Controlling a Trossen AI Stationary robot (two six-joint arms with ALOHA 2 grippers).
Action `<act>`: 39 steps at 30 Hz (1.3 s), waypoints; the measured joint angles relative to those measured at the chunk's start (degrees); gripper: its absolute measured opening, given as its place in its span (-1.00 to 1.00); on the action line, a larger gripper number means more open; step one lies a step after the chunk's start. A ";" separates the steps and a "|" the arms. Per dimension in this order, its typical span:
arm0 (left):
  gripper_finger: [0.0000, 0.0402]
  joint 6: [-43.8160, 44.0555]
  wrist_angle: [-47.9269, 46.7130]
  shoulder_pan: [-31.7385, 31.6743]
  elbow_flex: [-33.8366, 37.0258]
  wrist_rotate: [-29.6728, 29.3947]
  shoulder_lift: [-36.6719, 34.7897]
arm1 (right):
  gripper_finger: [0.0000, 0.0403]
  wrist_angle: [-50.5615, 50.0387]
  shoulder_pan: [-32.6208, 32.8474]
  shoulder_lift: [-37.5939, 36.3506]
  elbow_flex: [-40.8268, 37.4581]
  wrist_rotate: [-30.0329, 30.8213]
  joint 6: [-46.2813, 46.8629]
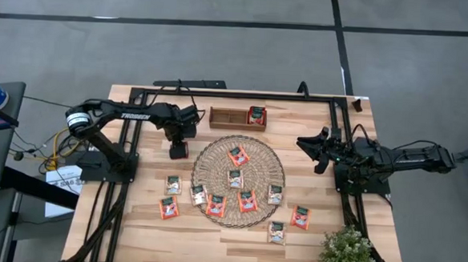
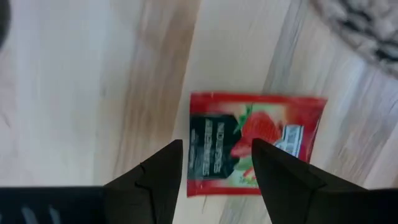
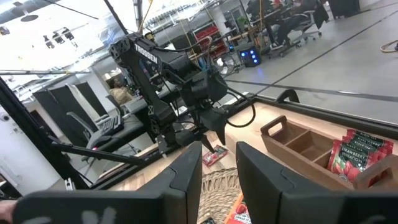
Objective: Pick & Place Tea
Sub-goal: Put the red tea bag into the right section of the wooden organizer
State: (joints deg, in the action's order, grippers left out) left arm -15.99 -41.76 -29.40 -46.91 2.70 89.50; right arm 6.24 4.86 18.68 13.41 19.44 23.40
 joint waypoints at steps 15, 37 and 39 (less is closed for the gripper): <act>-0.07 3.56 2.22 -0.66 2.20 -1.43 0.48 | -0.55 -0.22 0.00 0.02 0.00 -0.02 0.00; -0.57 4.03 2.65 -0.61 2.22 -2.09 0.49 | -0.55 -0.20 0.00 0.02 0.00 -0.02 0.14; -0.65 4.63 2.66 -0.60 2.22 -2.79 0.49 | -0.55 -0.20 0.00 0.02 0.00 -0.02 0.14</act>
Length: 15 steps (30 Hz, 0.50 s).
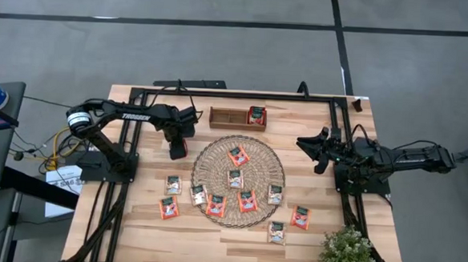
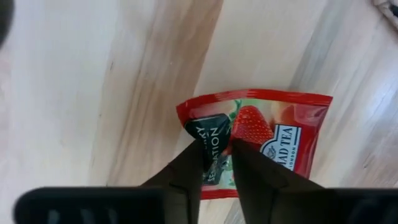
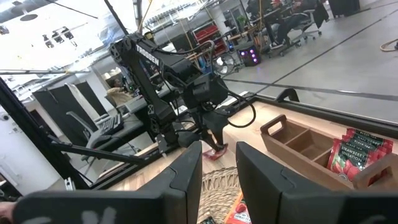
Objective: Pick & Place Tea
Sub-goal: Put the red tea bag into the right section of the wooden organizer
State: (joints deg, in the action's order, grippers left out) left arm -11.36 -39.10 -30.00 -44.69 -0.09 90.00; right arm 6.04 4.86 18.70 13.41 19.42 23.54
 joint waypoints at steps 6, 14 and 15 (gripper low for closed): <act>-0.85 0.67 0.01 0.00 0.00 -2.13 0.00 | -0.55 0.00 0.00 0.00 0.00 0.00 0.01; -0.91 3.22 -0.23 0.00 -2.46 -6.80 0.05 | -0.55 0.00 0.00 0.00 0.00 0.00 0.01; -0.91 3.39 -0.33 0.00 -3.17 -7.31 0.02 | -0.55 0.00 0.00 0.00 0.00 0.00 0.01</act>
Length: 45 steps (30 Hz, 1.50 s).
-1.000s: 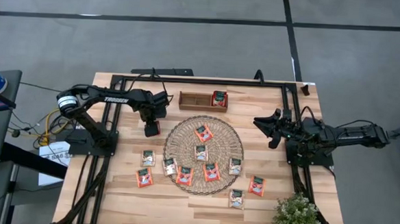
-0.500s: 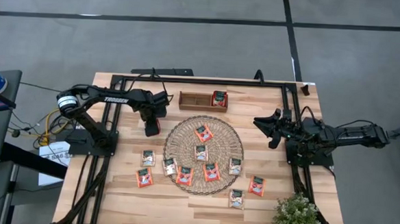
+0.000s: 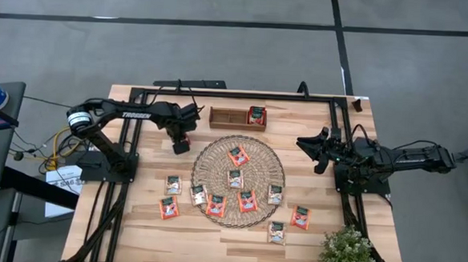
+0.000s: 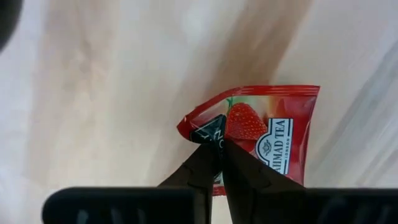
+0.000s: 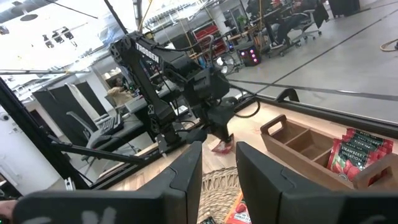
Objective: Pick & Place Tea
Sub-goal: Put the red tea bag into the right section of the wooden organizer
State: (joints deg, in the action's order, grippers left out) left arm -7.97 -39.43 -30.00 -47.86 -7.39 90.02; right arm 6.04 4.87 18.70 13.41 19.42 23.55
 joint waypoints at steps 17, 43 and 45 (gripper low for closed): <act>-0.91 1.52 -17.58 9.63 -22.68 -6.25 -0.13 | -0.55 0.46 0.00 0.13 0.00 -1.35 3.72; -0.91 -9.55 -5.46 35.01 -37.44 -33.03 -0.04 | -0.13 24.58 -3.96 45.11 17.95 -10.76 -0.04; -0.91 -9.55 -5.42 35.37 -37.44 -33.37 -0.04 | -0.12 24.35 -5.16 47.94 20.30 -12.00 -0.09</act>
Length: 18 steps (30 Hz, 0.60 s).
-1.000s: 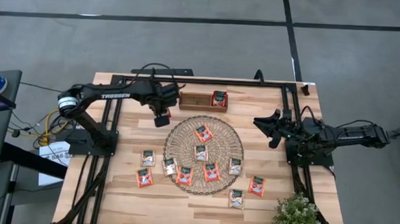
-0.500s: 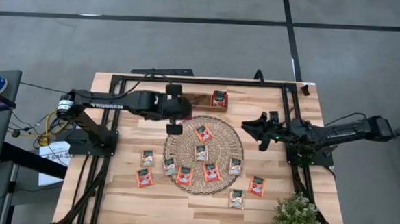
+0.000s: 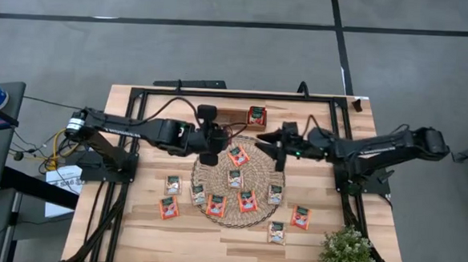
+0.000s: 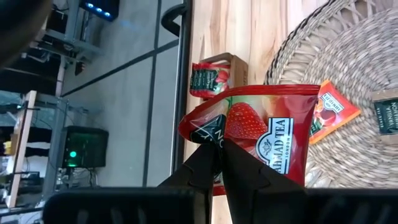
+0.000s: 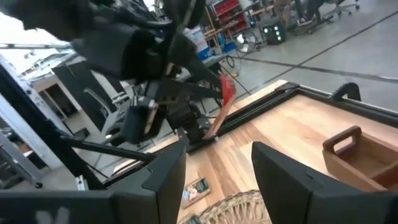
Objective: Pick & Place Tea
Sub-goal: Put the red tea bag into the right section of the wooden organizer
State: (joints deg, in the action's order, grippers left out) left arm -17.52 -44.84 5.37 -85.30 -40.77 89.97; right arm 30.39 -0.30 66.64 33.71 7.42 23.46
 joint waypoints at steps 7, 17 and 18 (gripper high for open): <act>-0.91 0.00 -0.02 1.12 0.00 -1.68 0.02 | -0.12 -0.07 -4.00 9.05 8.26 -5.12 -0.09; -0.91 0.00 -0.06 1.13 0.00 -1.58 0.02 | -0.16 -0.10 -8.08 17.94 17.18 -15.36 -0.04; -0.91 0.00 -0.06 1.13 0.00 -1.57 0.02 | -0.16 -0.20 -8.46 18.34 17.65 -15.97 -0.02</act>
State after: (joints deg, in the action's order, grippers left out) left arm -17.52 -44.91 6.50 -85.30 -42.34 90.00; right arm 30.20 -8.75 84.98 51.35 -8.55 23.44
